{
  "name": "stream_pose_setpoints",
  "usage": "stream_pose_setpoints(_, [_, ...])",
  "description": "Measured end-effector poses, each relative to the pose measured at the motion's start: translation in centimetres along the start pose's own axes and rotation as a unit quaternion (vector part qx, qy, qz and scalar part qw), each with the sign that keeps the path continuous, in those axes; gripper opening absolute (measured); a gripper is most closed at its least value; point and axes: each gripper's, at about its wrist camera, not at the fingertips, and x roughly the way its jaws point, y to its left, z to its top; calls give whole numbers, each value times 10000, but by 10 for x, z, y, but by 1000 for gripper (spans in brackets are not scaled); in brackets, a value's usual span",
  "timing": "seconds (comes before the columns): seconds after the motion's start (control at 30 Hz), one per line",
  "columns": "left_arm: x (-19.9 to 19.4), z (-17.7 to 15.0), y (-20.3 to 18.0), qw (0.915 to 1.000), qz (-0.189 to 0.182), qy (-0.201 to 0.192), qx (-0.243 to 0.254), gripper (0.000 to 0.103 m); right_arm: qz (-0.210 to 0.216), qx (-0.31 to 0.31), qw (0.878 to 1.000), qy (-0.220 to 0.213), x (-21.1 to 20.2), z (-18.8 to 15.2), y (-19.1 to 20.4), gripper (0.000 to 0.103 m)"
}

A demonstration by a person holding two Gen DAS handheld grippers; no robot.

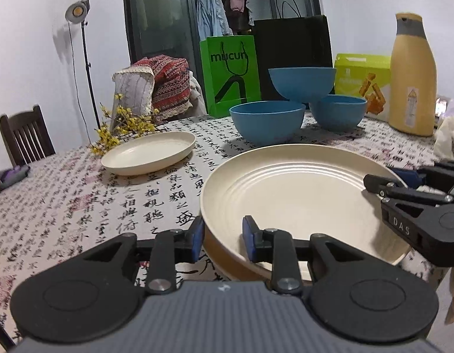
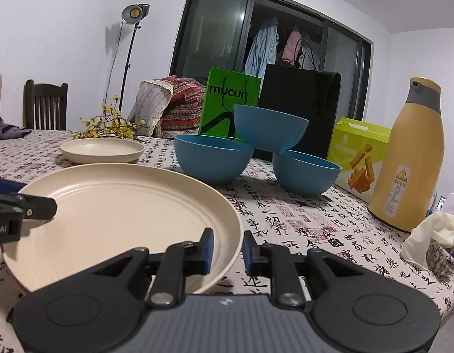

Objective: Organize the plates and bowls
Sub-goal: 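Lower the held cream plate toward the tablecloth with both grippers, then open both grippers to release the cream plate, then withdraw both open grippers from the placed cream plate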

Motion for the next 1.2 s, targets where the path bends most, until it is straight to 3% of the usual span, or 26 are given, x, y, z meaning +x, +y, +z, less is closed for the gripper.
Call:
stream_pose_setpoints(0.37, [9,-1,-7,9995,156,217,195,35,-83,-206,9998,8,2,-5,6,20])
stream_pose_setpoints(0.47, [8,0,-1,9999,25,153,25,44,-86,-232,9997,11,3,-5,7,19])
stream_pose_setpoints(0.57, [2,4,5,9999,-48,-53,-115,68,-28,-89,10000,-32,3,-4,3,20])
stream_pose_setpoints(0.63, [-4,6,9,9995,-78,-237,-219,85,54,35,10000,-74,2,-2,-3,29])
stream_pose_setpoints(0.77, [-13,12,26,9971,-139,-516,-547,100,200,342,9990,-206,-2,4,-19,45])
stream_pose_setpoints(0.9, [-17,15,45,9926,-172,-739,-947,103,387,676,9961,-411,-4,14,-36,100])
stream_pose_setpoints(1.0, [-14,16,57,9914,-174,-725,-1076,103,403,843,9931,-710,-4,19,-43,103])
stream_pose_setpoints(1.2, [-4,15,75,9897,-105,-600,-1297,103,500,858,9921,-767,15,27,-49,103])
